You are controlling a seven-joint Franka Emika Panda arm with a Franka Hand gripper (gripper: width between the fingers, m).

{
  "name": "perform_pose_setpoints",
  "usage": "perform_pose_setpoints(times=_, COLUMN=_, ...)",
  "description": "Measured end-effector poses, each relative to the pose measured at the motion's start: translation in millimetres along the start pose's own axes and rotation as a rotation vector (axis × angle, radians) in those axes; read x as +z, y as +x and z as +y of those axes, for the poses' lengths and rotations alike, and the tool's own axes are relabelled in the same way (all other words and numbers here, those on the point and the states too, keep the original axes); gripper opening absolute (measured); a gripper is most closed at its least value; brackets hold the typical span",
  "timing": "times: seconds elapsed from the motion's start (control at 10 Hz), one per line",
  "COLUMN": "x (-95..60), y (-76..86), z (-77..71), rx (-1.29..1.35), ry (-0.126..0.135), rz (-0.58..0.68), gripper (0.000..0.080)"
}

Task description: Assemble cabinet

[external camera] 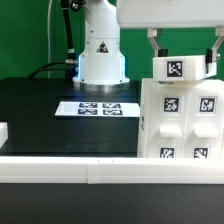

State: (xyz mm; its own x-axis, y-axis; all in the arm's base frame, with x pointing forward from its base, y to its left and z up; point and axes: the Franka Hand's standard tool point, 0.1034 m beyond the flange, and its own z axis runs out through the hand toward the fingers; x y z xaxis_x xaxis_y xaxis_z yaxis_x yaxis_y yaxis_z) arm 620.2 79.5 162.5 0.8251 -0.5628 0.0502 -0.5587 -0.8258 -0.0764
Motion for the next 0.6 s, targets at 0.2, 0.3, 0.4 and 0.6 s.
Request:
perform_pose_setpoints(times=0.2, x=0.8, y=2.2, z=0.4, rx=0.104, ry=0.009, rz=0.013, gripper=0.0563)
perform_pose_setpoints(times=0.3, x=0.7, y=2.2, z=0.3, rx=0.193, ry=0.011, rz=0.012, gripper=0.0563)
perform_pose_setpoints(times=0.4, x=0.7, y=2.3, z=0.5, rx=0.227, ry=0.011, rz=0.012, gripper=0.0563)
perform_pose_setpoints(times=0.6, x=0.5, y=2.7, z=0.7, rx=0.378, ry=0.017, rz=0.006, gripper=0.0563)
